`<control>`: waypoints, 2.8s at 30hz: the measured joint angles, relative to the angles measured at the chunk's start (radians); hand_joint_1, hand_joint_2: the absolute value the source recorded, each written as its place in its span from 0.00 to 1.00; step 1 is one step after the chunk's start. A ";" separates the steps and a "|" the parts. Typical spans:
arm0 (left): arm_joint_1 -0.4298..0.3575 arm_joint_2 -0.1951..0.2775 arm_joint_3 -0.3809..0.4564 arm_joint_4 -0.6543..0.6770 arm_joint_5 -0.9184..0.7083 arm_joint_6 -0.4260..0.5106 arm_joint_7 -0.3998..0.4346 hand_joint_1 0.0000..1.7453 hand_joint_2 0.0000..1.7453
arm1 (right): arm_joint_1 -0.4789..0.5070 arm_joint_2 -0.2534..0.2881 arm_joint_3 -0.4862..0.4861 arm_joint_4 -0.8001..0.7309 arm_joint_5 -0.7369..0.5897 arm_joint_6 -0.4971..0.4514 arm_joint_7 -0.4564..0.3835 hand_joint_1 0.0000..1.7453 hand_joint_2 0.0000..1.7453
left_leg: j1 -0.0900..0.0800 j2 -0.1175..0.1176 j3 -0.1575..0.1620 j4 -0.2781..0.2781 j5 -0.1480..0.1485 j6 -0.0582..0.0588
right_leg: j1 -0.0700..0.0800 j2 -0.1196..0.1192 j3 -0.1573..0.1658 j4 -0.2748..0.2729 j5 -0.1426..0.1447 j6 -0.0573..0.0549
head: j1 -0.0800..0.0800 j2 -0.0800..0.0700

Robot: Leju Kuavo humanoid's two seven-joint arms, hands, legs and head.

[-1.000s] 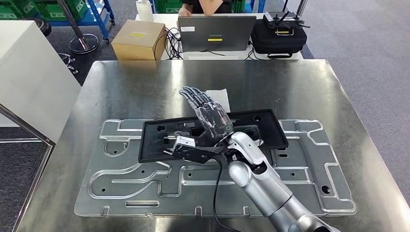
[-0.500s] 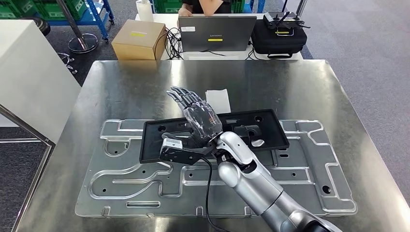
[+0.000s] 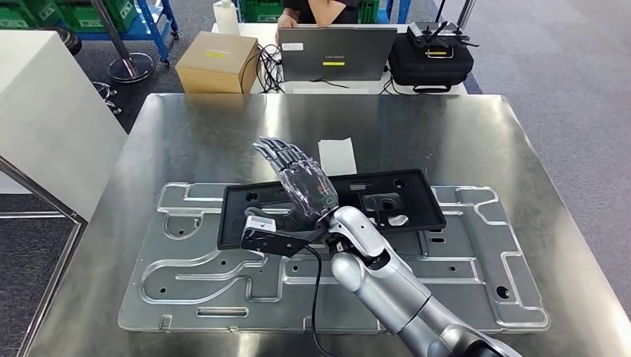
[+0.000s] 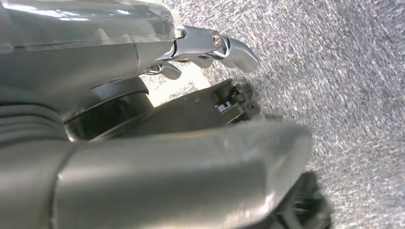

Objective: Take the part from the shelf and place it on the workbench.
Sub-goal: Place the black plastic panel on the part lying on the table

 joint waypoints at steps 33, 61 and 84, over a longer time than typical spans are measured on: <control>-0.042 -0.007 -0.234 0.010 0.207 0.077 0.247 0.00 0.00 | -0.034 0.034 0.014 0.047 0.015 0.000 0.025 0.00 0.00 | -0.004 0.003 -0.115 0.013 0.094 -0.006 | 0.026 -0.008 0.092 -0.027 -0.076 -0.037 | -0.008 0.000; -0.045 -0.005 -0.301 0.010 0.281 0.080 0.261 0.00 0.00 | -0.066 0.065 0.034 0.094 0.001 0.005 0.018 0.00 0.00 | 0.020 0.006 -0.094 0.011 0.070 -0.016 | -0.008 -0.009 -0.033 0.154 -0.061 0.010 | -0.004 0.000; -0.048 -0.005 -0.313 0.010 0.322 0.097 0.268 0.00 0.00 | -0.017 0.123 0.059 0.149 -0.078 -0.031 -0.052 0.00 0.00 | 0.032 0.008 0.016 0.006 -0.015 -0.026 | -0.005 -0.012 -0.084 -0.003 0.036 0.014 | -0.013 0.000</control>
